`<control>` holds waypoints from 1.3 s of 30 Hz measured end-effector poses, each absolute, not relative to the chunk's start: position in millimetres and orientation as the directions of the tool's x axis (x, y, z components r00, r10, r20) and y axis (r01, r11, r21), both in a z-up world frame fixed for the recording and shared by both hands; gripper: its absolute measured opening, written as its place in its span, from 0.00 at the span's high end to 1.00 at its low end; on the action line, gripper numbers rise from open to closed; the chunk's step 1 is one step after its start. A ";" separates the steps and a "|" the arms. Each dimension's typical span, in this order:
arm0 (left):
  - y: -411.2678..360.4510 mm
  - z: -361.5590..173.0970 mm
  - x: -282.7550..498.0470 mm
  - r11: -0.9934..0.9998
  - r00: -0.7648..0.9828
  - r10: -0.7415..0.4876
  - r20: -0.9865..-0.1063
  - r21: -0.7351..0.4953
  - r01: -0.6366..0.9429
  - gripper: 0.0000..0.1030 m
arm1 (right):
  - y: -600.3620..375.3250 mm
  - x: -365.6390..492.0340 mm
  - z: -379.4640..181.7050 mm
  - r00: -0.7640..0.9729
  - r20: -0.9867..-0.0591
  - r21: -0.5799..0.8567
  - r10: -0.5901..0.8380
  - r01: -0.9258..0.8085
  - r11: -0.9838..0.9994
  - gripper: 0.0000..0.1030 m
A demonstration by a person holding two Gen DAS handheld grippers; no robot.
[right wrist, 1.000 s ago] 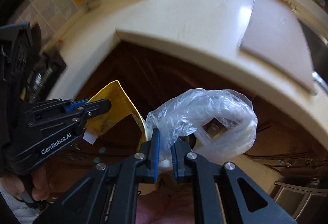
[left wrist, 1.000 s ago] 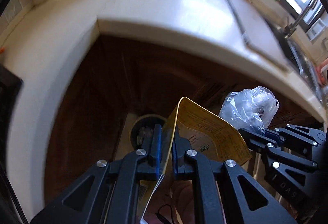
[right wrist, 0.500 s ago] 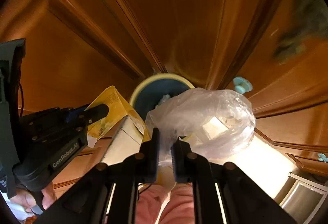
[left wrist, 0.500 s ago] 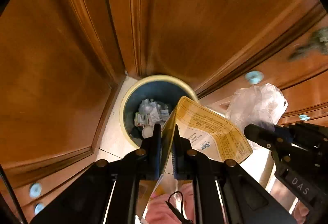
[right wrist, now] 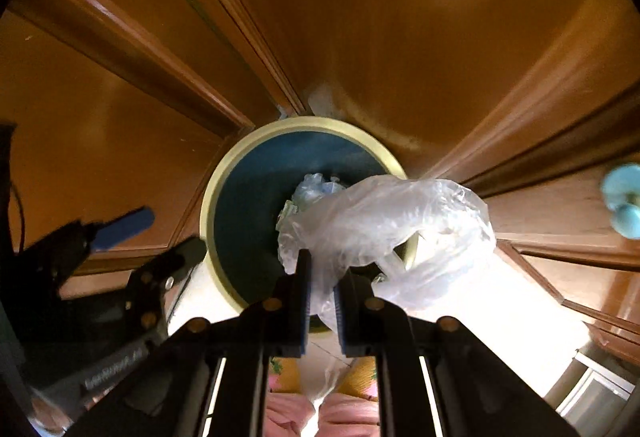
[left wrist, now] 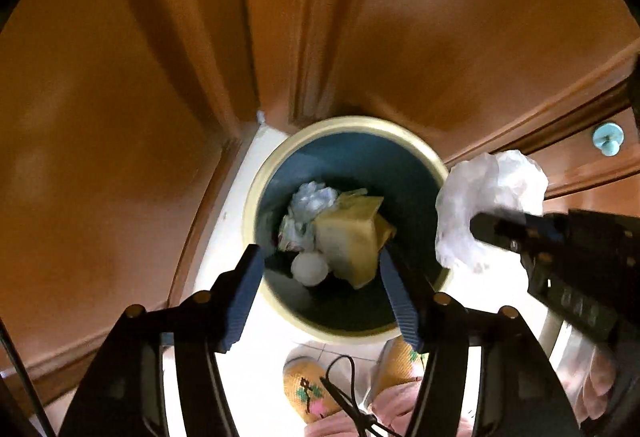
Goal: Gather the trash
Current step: 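Carry both items down over the floor bin and open both tools, then raise both empty tools back up to the counter trash pile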
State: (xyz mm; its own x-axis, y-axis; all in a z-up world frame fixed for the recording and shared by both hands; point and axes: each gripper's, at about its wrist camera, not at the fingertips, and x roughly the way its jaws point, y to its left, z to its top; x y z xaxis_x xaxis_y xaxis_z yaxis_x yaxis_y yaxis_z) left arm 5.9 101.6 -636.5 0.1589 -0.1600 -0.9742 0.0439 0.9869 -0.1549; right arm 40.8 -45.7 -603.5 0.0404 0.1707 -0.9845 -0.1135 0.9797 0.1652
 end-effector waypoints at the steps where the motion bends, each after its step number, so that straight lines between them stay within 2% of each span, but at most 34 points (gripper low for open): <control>1: 104.7 -636.8 2.2 0.988 0.154 -0.156 -0.976 -0.153 0.029 0.40 | -44.9 42.5 -605.5 0.031 -0.984 0.171 0.175 -0.108 0.979 0.88; 3: 110.5 -635.5 -4.8 0.988 0.146 -0.153 -0.977 -0.153 0.005 0.39 | -42.0 44.0 -607.7 0.009 -0.982 0.185 0.187 -0.105 0.977 0.87; 5: 115.6 -635.7 -11.2 0.989 0.137 -0.146 -0.980 -0.149 -0.014 0.38 | -39.0 48.1 -611.8 -0.011 -0.982 0.188 0.188 -0.104 0.977 0.80; 8: 123.5 -633.1 -15.5 0.989 0.135 -0.139 -0.981 -0.145 -0.037 0.36 | -35.4 48.3 -610.5 -0.014 -0.981 0.195 0.194 -0.097 0.976 0.57; 10: 128.6 -625.3 -17.9 0.989 0.146 -0.132 -0.981 -0.140 -0.052 0.34 | -32.8 46.9 -607.6 -0.008 -0.982 0.188 0.188 -0.097 0.977 0.54; 20: 143.1 -611.5 -9.5 0.989 0.203 -0.070 -0.977 -0.095 -0.117 0.22 | -36.8 26.6 -624.3 -0.058 -0.982 0.181 0.178 -0.069 0.981 0.53; 24: 142.7 -611.5 -9.5 0.986 0.179 -0.064 -0.982 -0.090 -0.140 0.21 | -41.2 15.3 -620.0 -0.074 -0.982 0.180 0.176 -0.054 0.982 0.53; 30: 136.5 -587.6 -10.9 0.982 0.158 -0.078 -0.984 -0.103 -0.156 0.21 | -53.6 1.7 -589.3 -0.089 -0.975 0.205 0.204 -0.001 0.979 0.53; 39: 117.7 -491.6 -11.0 0.984 0.204 -0.102 -0.974 -0.129 -0.122 0.21 | -69.7 -11.0 -495.4 -0.013 -0.971 0.236 0.237 0.056 0.970 0.53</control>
State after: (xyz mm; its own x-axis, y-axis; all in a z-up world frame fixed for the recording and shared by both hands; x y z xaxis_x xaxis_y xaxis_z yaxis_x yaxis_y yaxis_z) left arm -11.0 117.7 -491.6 0.2038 -0.1021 -0.9737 -0.1223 0.9841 -0.1288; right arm -11.0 -69.7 -495.4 -0.0130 0.2368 -0.9715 0.0557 0.9702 0.2358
